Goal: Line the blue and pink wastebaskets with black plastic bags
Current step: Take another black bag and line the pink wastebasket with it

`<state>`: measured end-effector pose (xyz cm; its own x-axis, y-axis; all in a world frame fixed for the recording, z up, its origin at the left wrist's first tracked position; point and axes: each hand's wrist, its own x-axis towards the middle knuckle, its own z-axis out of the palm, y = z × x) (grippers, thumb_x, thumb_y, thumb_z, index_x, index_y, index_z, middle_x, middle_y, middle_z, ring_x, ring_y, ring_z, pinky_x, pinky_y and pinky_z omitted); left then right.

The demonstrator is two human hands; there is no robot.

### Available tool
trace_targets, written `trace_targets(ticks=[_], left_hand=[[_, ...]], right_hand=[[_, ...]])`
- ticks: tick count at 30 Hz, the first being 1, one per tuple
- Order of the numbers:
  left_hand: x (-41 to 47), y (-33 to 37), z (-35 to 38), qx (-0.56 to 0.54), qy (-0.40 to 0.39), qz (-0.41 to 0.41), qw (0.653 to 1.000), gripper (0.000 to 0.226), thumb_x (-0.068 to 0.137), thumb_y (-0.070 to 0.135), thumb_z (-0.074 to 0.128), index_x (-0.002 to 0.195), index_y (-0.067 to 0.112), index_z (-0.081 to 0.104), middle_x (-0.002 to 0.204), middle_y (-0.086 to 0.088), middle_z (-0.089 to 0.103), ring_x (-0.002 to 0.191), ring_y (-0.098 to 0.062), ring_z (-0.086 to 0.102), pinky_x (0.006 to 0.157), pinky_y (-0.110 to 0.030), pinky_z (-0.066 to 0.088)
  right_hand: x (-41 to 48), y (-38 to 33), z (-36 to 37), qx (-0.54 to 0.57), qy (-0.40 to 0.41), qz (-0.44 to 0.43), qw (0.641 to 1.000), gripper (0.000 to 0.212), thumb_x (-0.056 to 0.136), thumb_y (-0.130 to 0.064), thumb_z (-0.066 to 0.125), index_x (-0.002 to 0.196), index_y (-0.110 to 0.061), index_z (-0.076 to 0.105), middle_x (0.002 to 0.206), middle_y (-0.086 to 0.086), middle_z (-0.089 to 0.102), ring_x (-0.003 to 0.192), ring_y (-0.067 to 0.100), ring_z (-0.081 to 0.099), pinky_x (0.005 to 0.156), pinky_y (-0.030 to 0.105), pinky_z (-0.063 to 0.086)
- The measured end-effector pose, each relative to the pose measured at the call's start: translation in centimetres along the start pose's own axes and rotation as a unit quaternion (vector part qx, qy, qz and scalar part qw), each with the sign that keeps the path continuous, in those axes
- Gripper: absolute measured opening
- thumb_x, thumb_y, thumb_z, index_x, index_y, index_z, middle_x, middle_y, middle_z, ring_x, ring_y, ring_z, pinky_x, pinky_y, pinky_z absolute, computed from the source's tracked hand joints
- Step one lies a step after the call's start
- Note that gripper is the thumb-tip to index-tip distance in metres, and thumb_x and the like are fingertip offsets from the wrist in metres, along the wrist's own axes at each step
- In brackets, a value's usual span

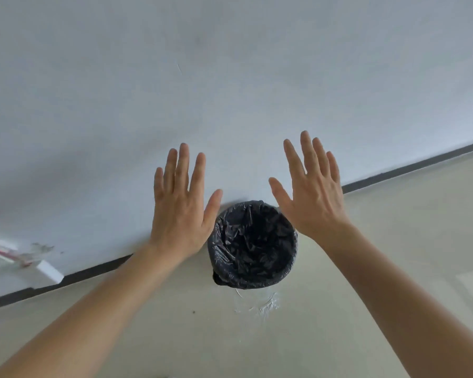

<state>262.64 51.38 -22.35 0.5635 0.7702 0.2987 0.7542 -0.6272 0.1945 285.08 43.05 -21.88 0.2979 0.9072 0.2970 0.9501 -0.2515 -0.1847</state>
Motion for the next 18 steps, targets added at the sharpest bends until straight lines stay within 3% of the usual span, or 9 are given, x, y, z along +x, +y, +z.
trace_targets(ticks=[5, 9, 15, 18], left_hand=[[5.8, 1.2, -26.5, 0.015, 0.106, -0.018, 0.994, 0.064, 0.101, 0.042, 0.035, 0.152, 0.007, 0.020, 0.161, -0.022, 0.010, 0.150, -0.037, 0.006, 0.118, -0.057, 0.016], [3.4, 1.4, -44.3, 0.033, 0.152, -0.094, 0.983, 0.063, 0.102, 0.039, 0.037, 0.153, 0.007, 0.020, 0.161, -0.022, 0.010, 0.149, -0.038, 0.007, 0.119, -0.055, 0.014], [-8.6, -1.3, -58.9, 0.159, 0.180, -0.228, 0.944, 0.064, 0.102, 0.043, 0.034, 0.153, 0.008, 0.018, 0.161, -0.021, 0.009, 0.150, -0.036, 0.007, 0.119, -0.054, 0.014], [-18.1, -1.8, -63.0, 0.216, 0.192, -0.343, 0.894, 0.065, 0.101, 0.045, 0.032, 0.153, 0.008, 0.020, 0.162, -0.020, 0.009, 0.150, -0.035, 0.007, 0.118, -0.056, 0.016]], right_hand=[[9.0, -8.5, -23.9, 0.044, 0.048, -0.060, 0.996, 0.069, 0.102, -0.046, 0.041, 0.159, -0.016, 0.017, 0.166, 0.016, 0.006, 0.153, 0.036, 0.008, 0.122, 0.050, 0.016], [11.3, -17.9, -39.3, 0.137, 0.082, -0.118, 0.980, 0.068, 0.103, -0.049, 0.039, 0.158, -0.015, 0.020, 0.166, 0.017, 0.011, 0.152, 0.035, 0.011, 0.120, 0.048, 0.018], [10.4, -30.7, -45.6, 0.195, 0.089, -0.300, 0.930, 0.067, 0.103, -0.051, 0.035, 0.158, -0.014, 0.021, 0.165, 0.018, 0.012, 0.152, 0.037, 0.013, 0.121, 0.051, 0.020], [8.1, -39.8, -45.9, 0.228, 0.057, -0.400, 0.886, 0.068, 0.103, -0.052, 0.034, 0.158, -0.013, 0.021, 0.165, 0.019, 0.013, 0.151, 0.039, 0.013, 0.121, 0.053, 0.020]])
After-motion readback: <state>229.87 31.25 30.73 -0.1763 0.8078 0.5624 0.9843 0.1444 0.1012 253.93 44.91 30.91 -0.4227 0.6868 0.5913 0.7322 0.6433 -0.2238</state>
